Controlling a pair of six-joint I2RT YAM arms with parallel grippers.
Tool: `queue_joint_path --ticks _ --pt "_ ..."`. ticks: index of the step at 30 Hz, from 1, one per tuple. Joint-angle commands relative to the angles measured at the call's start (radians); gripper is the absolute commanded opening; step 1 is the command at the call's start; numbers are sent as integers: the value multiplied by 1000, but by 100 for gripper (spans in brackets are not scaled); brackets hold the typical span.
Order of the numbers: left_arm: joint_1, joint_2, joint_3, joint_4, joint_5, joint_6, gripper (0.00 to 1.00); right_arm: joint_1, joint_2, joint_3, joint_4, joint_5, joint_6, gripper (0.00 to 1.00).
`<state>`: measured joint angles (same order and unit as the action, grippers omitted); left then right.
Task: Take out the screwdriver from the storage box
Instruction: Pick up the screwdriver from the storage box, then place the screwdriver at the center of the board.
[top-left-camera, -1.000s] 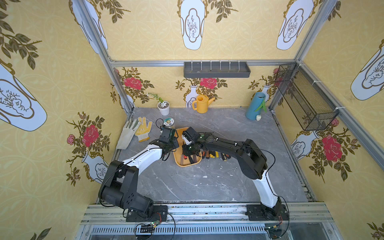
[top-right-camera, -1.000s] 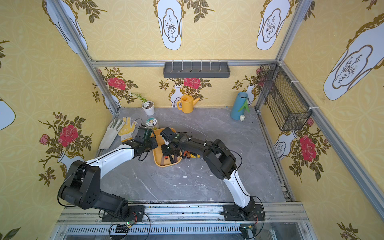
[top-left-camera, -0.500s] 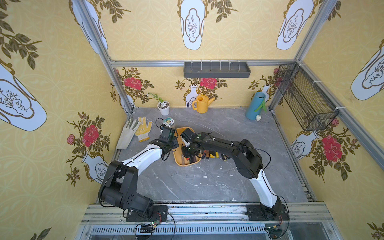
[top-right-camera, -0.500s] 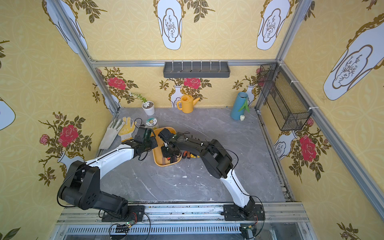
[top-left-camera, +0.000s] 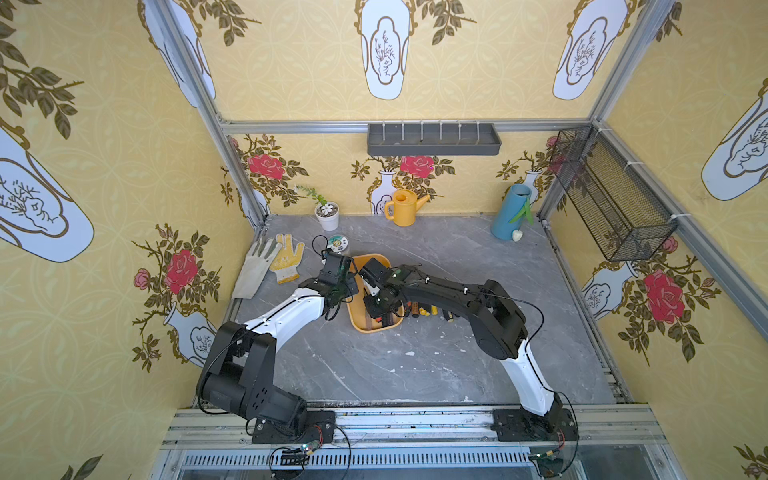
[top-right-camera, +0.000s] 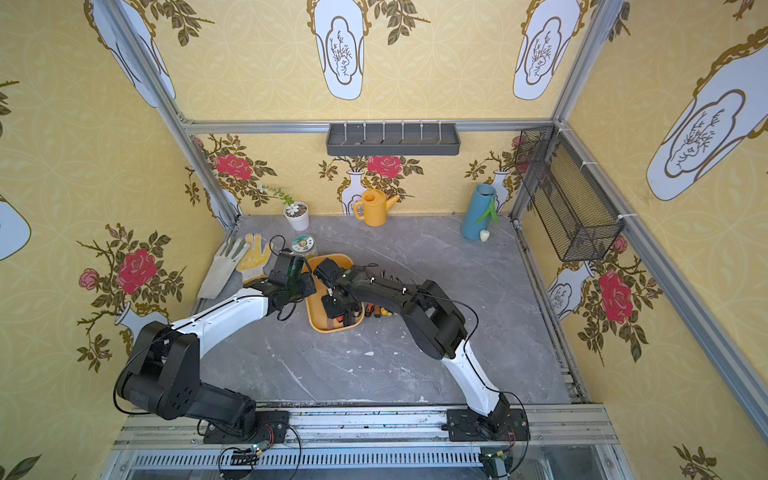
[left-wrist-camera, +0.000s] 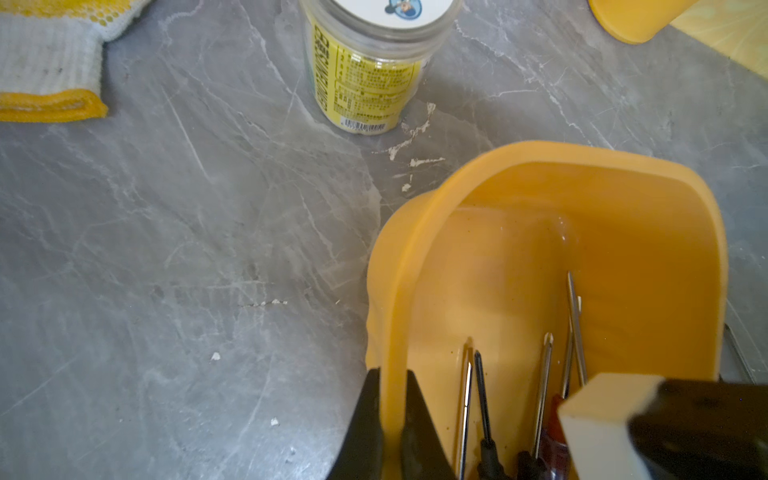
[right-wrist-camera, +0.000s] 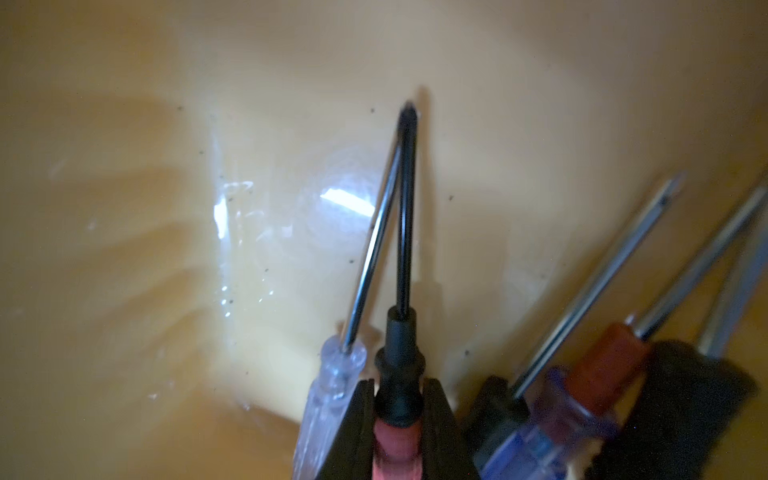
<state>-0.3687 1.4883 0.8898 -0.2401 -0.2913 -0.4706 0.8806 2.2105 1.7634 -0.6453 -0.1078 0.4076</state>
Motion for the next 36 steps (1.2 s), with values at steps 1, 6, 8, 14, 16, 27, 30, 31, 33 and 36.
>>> queue_joint_path --ticks 1,6,8,14,16,27,30,31,33,36 --pt "2 1 2 38 2 1 0 -6 -55 -29 90 -28 2 0" --pt "2 -5 -10 36 -3 4 0 -33 -125 -76 159 -70 26 0" --pt "2 -5 -10 33 -7 6 0 -43 -153 -95 180 -79 33 0" --pt "2 -7 -14 20 -22 16 0 -71 -245 -143 213 -63 32 0" --pt "2 -10 -18 17 -26 18 0 -80 -273 -156 212 -46 29 0" --pt "2 -58 -45 -7 -81 44 0 -172 -415 -273 231 38 32 0" --pt "2 -66 -44 -14 -92 44 0 -195 -406 -286 218 48 39 0" --pt "3 -68 -43 -15 -95 44 0 -198 -397 -286 213 49 40 0" --pt "4 -72 -45 -18 -105 45 0 -200 -370 -281 199 52 43 0" --pt "5 -78 -45 -21 -115 50 0 -200 -330 -275 188 46 55 0"
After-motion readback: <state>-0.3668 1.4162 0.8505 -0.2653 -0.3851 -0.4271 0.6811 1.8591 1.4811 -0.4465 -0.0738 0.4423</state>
